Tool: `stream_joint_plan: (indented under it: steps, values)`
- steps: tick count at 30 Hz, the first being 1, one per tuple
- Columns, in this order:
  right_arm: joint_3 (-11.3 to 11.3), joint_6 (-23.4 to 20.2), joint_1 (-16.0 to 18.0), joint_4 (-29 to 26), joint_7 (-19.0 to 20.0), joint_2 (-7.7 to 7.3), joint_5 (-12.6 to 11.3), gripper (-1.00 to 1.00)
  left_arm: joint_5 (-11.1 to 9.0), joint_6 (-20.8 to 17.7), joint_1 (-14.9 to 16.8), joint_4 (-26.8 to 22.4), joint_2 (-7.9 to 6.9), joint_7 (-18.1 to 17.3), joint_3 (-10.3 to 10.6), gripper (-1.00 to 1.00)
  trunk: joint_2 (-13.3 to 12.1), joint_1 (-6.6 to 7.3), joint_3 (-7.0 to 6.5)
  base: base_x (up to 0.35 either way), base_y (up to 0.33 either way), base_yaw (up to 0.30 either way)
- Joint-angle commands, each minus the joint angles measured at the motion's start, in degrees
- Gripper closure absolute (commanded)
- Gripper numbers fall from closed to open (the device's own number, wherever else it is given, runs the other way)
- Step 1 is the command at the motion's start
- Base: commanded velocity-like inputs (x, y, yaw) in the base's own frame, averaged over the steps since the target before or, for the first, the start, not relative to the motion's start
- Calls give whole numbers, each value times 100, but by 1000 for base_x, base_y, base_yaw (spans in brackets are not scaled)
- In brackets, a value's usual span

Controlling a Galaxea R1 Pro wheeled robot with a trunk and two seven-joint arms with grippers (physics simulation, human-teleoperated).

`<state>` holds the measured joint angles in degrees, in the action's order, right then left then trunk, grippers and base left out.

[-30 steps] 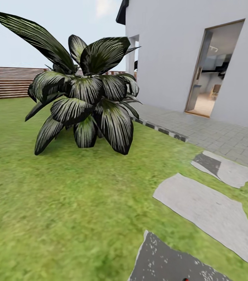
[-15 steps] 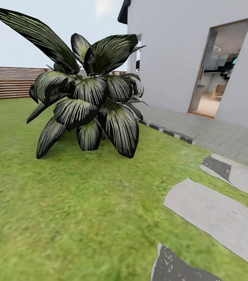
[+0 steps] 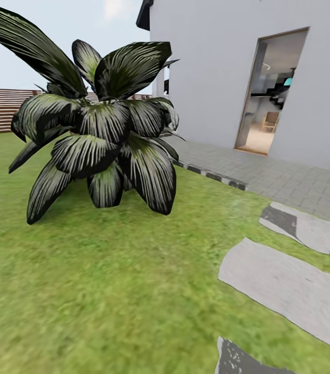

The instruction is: Pick up the pesticide atomizer in the garden and spray insectifuge to fully cover both potted plants in the garden.

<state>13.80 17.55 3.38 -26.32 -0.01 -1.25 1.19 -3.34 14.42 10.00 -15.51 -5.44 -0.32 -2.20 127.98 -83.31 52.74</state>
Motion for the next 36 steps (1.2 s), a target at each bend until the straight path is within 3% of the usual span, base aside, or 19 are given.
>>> stream_joint_plan:
  steps: [1,11,27,36]
  values:
    - [13,20,4,9,6,2,13,-100,-35,17,2,4,1,-3,1,-100,2,-1,5,245,249,-265]
    - [9,12,4,13,9,2,13,-100,-35,17,2,5,8,-10,2,-100,2,-1,5,286,193,-265]
    - [9,12,4,13,9,2,13,-100,-35,17,2,10,17,-12,9,-100,2,-1,5,332,31,-267]
    - [10,12,4,13,-6,2,13,-100,-35,17,2,8,30,-12,7,-100,2,-1,5,273,221,-267]
